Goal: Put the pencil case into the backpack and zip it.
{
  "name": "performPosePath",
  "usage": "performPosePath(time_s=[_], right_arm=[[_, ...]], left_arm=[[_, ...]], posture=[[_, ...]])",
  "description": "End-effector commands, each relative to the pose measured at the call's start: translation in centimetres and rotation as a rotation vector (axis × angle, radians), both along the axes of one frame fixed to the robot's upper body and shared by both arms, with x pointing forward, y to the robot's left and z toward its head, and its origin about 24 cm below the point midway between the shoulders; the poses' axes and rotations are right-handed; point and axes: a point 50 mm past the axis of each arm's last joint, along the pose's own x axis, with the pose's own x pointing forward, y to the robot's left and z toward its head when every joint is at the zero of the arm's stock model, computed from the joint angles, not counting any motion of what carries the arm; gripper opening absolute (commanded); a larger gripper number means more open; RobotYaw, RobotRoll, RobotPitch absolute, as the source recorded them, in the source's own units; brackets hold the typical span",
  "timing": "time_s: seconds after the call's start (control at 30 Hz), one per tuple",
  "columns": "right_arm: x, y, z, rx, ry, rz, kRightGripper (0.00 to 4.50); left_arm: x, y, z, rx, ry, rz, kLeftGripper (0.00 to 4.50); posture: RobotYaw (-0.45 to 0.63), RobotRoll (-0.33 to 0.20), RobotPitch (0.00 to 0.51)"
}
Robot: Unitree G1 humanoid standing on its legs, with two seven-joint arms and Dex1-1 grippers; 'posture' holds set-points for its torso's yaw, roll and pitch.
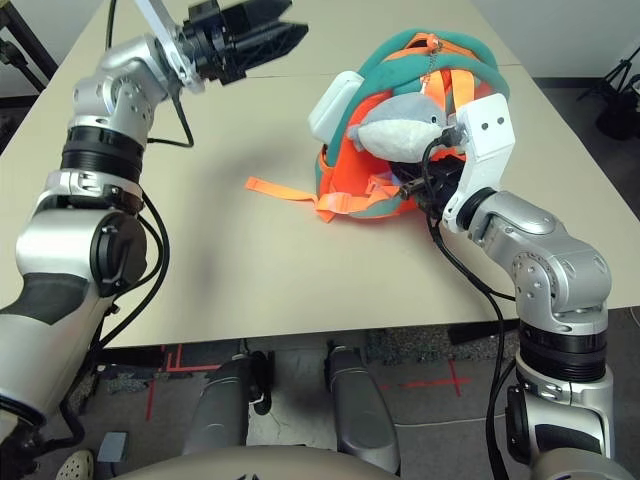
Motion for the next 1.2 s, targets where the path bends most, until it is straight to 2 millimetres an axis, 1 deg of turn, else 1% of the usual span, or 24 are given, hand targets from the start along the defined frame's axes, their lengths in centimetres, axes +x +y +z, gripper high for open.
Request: performPosePath(time_s=[0.03, 0.1, 0.13, 0.37, 0.57, 0.7, 0.77, 0.83, 1.03, 1.13, 1.2], right_arm=[[0.1, -0.1, -1.2, -0.01, 0.07, 0.004, 0.36], [0.1, -0.1, -1.2, -0.011, 0.071, 0.003, 0.36], [0.1, -0.1, -1.2, -0.012, 0.071, 0.002, 0.36], [0.1, -0.2, -1.3, -0.016, 0.073, 0.0, 0.36], [0.1, -0.3, -1.5, -0.016, 0.074, -0.004, 0.36], [0.1, -0.4, -1.5, -0.014, 0.072, -0.007, 0.36], [0.1, -0.5, -1.6, -0.013, 0.072, -0.01, 0.36], [0.1, -0.5, -1.7, -0.012, 0.072, -0.011, 0.36], [-0.1, -0.5, -1.8, -0.009, 0.07, -0.019, 0.36], [-0.2, -0.5, -1.8, -0.008, 0.069, -0.025, 0.36], [-0.3, -0.5, -1.8, -0.008, 0.068, -0.027, 0.36]], left_arm=[[-0.5, -0.1, 0.0, 0.033, -0.011, -0.022, 1.2], [-0.6, -0.2, -0.3, 0.038, -0.006, -0.027, 0.34], [-0.6, -0.2, -0.4, 0.04, -0.003, -0.029, 0.03], [-0.7, -0.9, -1.3, 0.065, 0.024, -0.039, 0.0], [-0.3, -2.7, -2.5, 0.08, 0.059, -0.056, 0.0], [0.1, -4.4, -3.7, 0.105, 0.101, -0.062, 0.0], [0.3, -5.9, -4.6, 0.119, 0.126, -0.062, 0.0], [0.5, -7.1, -5.1, 0.118, 0.147, -0.057, 0.0], [0.4, -9.4, -6.6, 0.149, 0.165, -0.034, 0.0], [0.4, -9.7, -6.4, 0.134, 0.154, -0.041, 0.0], [0.5, -9.2, -6.0, 0.131, 0.138, -0.046, 0.0]], posture=[[-0.2, 0.0, 0.182], [-0.21, 0.0, 0.182], [-0.21, 0.0, 0.182], [-0.21, 0.0, 0.182], [-0.21, 0.0, 0.183], [-0.21, 0.0, 0.183], [-0.22, 0.0, 0.183], [-0.22, 0.0, 0.184], [-0.24, 0.0, 0.182], [-0.25, 0.0, 0.181], [-0.25, 0.0, 0.181]])
